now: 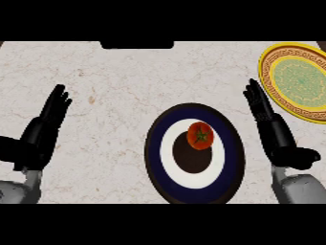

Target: Pick the tomato from the plate and place it in the plate

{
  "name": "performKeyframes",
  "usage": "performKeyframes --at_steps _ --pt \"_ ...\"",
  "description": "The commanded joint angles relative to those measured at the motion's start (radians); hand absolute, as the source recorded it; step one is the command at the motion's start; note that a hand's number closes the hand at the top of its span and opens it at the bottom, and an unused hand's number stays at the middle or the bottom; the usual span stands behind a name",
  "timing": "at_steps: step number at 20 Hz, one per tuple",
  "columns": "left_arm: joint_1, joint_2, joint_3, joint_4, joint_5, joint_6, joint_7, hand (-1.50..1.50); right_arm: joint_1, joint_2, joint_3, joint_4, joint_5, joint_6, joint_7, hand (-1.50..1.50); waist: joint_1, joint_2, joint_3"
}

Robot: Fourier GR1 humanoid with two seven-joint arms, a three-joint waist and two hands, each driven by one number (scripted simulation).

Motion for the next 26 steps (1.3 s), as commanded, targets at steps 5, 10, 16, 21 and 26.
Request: performKeyframes --at_steps 5,10,16,21,26 --pt "0.019 -0.037 0.001 0.153 -0.072 0.091 0.088 0.0 -0.085 0.063 0.085 -0.16 -0.025 0.059 0.095 1.5 0.02 -0.03 0.013" --pt "0.083 -0.033 -0.024 0.135 -0.054 0.087 0.131 0.0 -0.115 -0.33 0.05 -0.08 0.574 -0.145 0.008 1.5 -0.019 -0.05 -0.002" --pt "0.052 -0.059 -0.047 0.103 -0.074 0.116 0.181 0.0 0.092 0.145 0.071 -0.077 0.145 -0.229 -0.275 -1.5 0.016 -0.025 0.023" --pt "0.063 -0.078 -0.062 0.113 -0.105 0.104 0.181 0.0 0.08 -0.026 0.115 0.088 0.289 -0.074 -0.439 -1.5 0.027 -0.029 0.014" --pt "0.087 -0.076 -0.06 0.109 -0.11 0.104 0.177 0.0 0.034 -0.124 0.144 0.067 0.553 -0.211 -0.212 -1.5 0.023 -0.033 0.011"
